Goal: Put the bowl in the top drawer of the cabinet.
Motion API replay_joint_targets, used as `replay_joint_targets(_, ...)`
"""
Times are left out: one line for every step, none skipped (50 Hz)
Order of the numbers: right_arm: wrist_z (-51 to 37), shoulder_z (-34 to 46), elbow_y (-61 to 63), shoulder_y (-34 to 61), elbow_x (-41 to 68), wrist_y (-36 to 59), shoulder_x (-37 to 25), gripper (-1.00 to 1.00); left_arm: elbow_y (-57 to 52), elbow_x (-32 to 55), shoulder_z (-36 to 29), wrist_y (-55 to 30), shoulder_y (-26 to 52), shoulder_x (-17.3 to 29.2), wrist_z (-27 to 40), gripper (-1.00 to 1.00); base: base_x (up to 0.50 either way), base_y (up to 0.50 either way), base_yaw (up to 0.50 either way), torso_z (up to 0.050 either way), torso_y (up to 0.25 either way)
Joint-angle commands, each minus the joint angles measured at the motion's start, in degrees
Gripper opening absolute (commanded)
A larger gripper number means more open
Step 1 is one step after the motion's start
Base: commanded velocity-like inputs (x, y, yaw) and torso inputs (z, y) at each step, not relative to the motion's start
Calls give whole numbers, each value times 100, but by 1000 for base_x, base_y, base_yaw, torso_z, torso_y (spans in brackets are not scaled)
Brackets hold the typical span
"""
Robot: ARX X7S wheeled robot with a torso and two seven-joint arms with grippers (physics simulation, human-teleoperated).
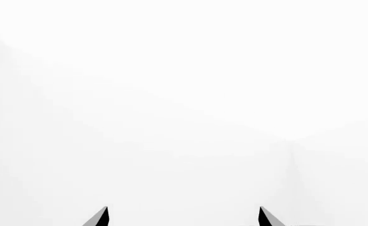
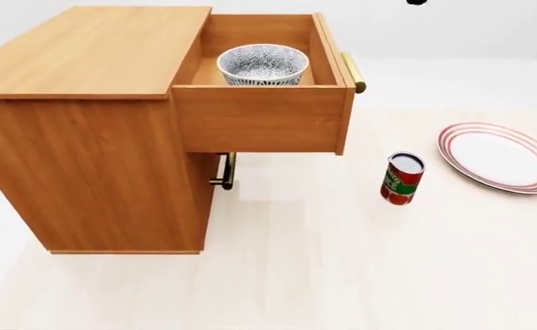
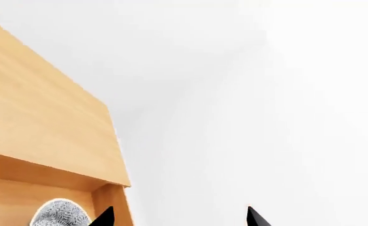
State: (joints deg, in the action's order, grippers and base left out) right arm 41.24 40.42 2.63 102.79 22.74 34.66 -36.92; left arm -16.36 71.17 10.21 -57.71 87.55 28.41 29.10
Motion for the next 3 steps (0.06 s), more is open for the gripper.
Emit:
replay_joint_targets(-1537, -1327, 2542, -1031, 966, 1504, -1128, 100, 188, -223, -111, 186, -217, -134, -71, 100, 0, 0, 0, -19, 217)
replay_joint_targets(-1643, -1425, 2628, -1109, 999, 1535, -1190, 100, 250, -355, -177, 273, -273, -160, -165, 100, 0, 0, 0, -19, 217)
replay_joint_targets(-1708, -1486, 2681, -1159, 1020, 1552, -1228, 100, 293, -437, -219, 329, -305, -175, -224, 100, 0, 0, 0, -19, 217)
